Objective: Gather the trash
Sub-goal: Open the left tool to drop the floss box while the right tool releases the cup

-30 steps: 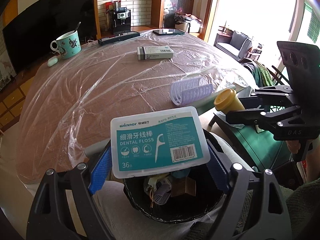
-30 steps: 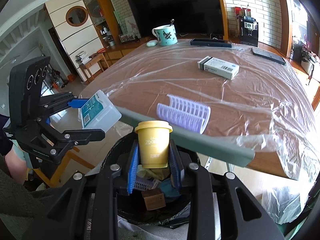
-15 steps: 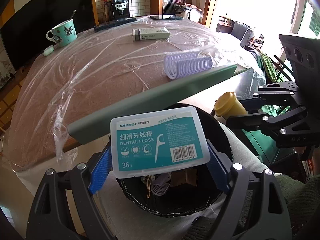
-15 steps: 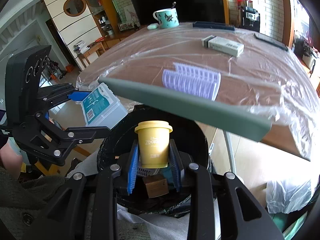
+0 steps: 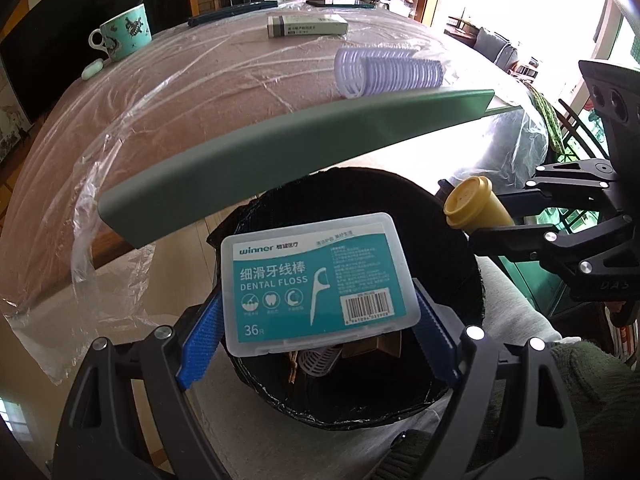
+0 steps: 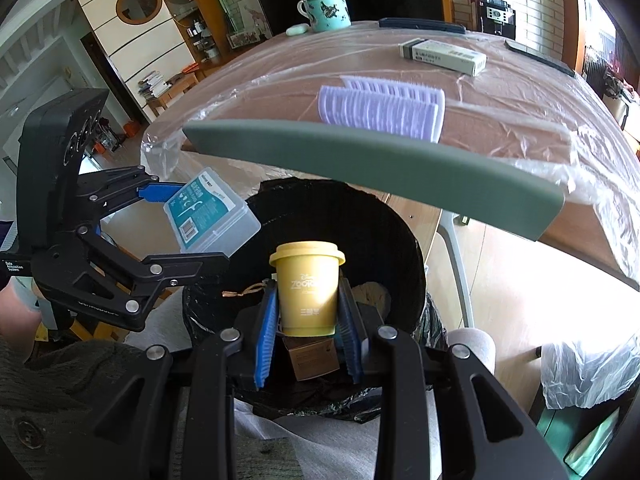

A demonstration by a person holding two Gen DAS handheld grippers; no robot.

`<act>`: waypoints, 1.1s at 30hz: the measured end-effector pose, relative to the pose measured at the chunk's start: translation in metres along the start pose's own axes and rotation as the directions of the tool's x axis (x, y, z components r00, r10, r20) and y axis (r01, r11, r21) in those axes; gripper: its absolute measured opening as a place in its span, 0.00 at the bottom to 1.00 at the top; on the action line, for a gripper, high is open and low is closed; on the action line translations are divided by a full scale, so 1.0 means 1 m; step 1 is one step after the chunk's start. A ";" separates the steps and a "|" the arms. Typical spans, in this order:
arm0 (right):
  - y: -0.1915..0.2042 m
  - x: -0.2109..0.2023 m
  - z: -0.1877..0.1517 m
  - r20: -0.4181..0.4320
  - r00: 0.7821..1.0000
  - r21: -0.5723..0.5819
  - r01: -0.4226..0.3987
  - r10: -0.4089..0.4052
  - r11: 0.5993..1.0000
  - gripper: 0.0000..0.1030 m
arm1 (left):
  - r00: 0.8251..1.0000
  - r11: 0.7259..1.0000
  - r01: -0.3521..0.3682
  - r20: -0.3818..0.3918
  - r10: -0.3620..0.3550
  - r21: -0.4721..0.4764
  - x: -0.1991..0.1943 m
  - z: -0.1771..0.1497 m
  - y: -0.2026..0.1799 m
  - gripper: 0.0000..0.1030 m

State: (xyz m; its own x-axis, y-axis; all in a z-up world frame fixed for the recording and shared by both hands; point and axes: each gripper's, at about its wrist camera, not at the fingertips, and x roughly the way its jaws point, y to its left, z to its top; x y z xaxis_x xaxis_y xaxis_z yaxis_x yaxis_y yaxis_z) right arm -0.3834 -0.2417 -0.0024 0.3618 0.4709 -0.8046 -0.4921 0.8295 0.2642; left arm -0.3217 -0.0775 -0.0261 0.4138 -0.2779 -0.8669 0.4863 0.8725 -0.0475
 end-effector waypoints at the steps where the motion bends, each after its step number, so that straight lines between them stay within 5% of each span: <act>1: 0.000 0.002 -0.001 -0.004 1.000 0.001 0.002 -0.002 1.000 0.29 | 1.000 1.000 -0.002 -0.004 0.002 0.000 0.002 -0.001 0.000 0.83; 33: -0.010 0.053 -0.006 -0.109 0.993 0.024 0.053 -0.050 0.998 0.29 | 0.993 0.999 -0.045 -0.108 0.043 -0.015 0.056 -0.008 0.008 0.83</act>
State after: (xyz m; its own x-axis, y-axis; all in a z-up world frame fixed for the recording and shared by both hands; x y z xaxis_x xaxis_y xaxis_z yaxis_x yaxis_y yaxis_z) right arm -0.3640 -0.2272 -0.0512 0.2974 0.3931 -0.8701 -0.4534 0.8602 0.2336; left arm -0.3007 -0.0835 -0.0789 0.3489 -0.1951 -0.9166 0.4556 0.8900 -0.0160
